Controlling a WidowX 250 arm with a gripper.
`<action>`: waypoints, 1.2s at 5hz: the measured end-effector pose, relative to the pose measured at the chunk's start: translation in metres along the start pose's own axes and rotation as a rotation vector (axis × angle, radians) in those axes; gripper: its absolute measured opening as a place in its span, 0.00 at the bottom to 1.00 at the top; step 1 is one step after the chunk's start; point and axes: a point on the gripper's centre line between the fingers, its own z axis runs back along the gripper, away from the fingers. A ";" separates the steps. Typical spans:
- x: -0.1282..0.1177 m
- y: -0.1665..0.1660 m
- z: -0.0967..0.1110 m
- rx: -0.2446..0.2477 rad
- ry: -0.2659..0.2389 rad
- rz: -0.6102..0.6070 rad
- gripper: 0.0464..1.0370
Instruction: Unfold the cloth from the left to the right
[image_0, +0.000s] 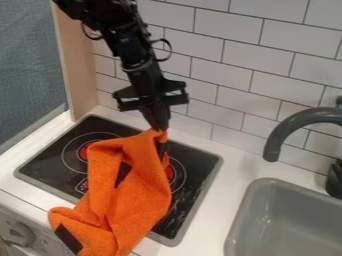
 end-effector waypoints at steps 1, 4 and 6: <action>0.005 -0.016 -0.019 -0.022 0.005 -0.033 0.00; 0.028 -0.053 -0.061 -0.055 0.054 -0.092 0.00; 0.029 -0.056 -0.086 -0.035 0.080 -0.101 0.00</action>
